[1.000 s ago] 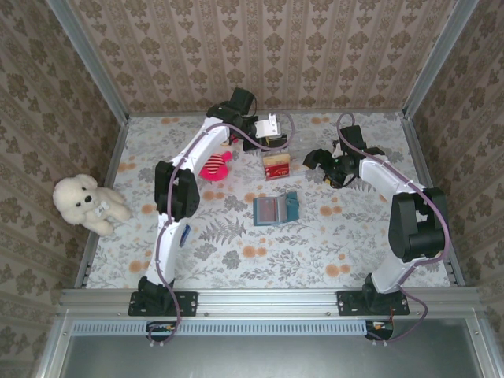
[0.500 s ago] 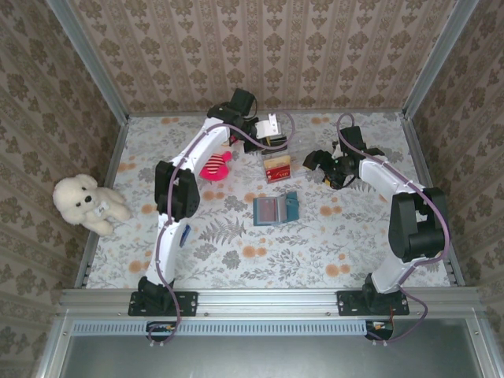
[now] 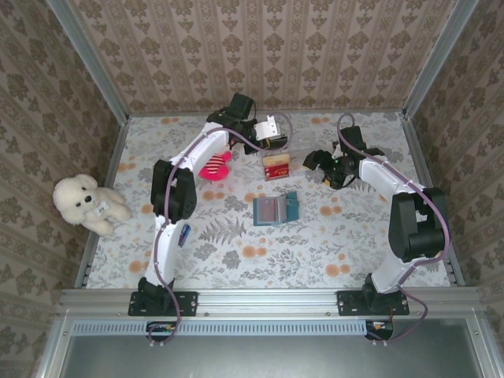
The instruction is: Take the credit cards out of the card holder
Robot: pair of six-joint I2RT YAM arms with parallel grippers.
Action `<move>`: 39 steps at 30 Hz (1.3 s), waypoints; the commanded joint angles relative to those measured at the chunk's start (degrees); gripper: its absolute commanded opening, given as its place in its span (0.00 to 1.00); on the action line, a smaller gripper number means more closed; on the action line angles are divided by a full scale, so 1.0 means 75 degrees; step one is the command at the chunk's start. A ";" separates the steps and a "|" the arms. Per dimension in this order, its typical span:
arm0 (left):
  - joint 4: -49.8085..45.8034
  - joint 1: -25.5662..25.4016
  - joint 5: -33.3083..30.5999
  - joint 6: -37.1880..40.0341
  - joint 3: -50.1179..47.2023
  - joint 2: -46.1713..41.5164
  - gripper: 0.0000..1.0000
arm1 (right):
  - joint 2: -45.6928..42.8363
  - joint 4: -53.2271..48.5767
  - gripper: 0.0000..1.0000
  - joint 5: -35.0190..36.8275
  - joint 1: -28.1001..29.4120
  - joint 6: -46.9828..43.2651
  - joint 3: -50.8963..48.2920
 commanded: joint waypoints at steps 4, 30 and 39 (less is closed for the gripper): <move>0.0349 0.0068 0.0279 -0.0220 -0.0197 -0.0693 0.00 | 0.0006 -0.0037 0.85 -0.0132 -0.0006 0.0065 -0.0030; -0.0026 -0.0081 -0.0272 -0.0393 0.0191 -0.0048 0.07 | -0.0015 -0.0051 0.85 -0.0155 -0.0006 0.0080 -0.0092; -0.0018 -0.0142 -0.0528 -0.0154 0.0452 0.0141 0.13 | -0.0105 -0.0078 0.85 -0.0166 -0.0006 0.0069 -0.0112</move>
